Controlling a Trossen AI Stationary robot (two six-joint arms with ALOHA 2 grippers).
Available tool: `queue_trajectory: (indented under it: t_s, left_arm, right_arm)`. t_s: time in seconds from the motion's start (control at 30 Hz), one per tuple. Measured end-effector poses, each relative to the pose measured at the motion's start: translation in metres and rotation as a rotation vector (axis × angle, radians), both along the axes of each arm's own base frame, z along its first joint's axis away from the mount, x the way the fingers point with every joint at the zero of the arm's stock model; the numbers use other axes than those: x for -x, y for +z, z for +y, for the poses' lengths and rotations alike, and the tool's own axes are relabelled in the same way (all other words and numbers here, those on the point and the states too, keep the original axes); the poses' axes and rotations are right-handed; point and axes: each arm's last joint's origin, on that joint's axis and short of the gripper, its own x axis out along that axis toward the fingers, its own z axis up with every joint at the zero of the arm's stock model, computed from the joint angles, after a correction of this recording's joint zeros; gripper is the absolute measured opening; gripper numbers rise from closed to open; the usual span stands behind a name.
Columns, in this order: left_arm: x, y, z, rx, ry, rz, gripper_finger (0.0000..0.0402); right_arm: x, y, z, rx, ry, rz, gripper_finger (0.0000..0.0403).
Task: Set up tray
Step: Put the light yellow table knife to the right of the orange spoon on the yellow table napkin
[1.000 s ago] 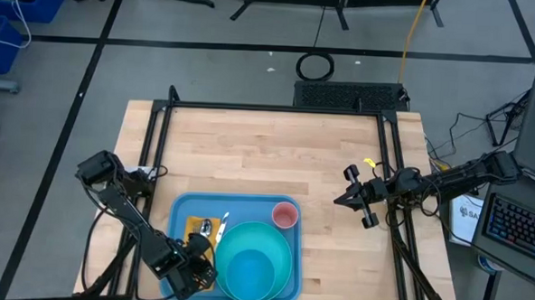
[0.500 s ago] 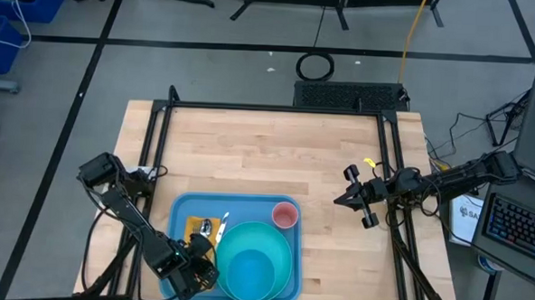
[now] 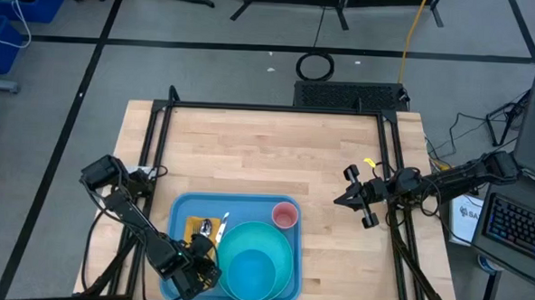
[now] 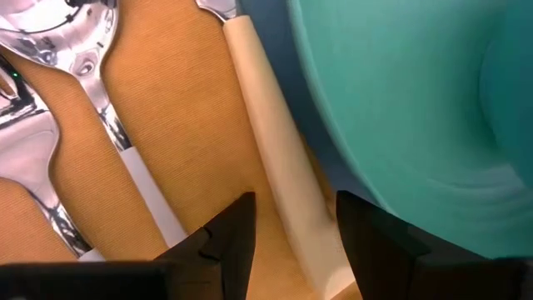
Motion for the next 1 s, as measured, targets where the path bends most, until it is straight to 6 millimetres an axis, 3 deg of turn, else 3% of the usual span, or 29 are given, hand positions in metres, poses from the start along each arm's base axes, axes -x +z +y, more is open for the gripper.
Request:
queue_trajectory:
  t_s: [0.47, 0.8, 1.0]
  left_arm:
    - [-0.0009, -0.0002, 0.0011, 0.005, 0.011, 0.007, 0.0171]
    - [0.0001, -0.0007, 0.0022, -0.007, 0.012, 0.018, 0.0091]
    - [0.0001, -0.0004, 0.0022, -0.005, 0.025, 0.016, 0.0085]
  right_arm:
    - [0.0000, 0.0000, 0.0000, 0.000, 0.000, 0.000, 0.0000]
    - [0.0000, 0.0000, 0.0000, 0.000, 0.000, 0.000, 0.0000]
    - [0.0000, 0.0000, 0.0000, 0.000, 0.000, 0.000, 0.0000]
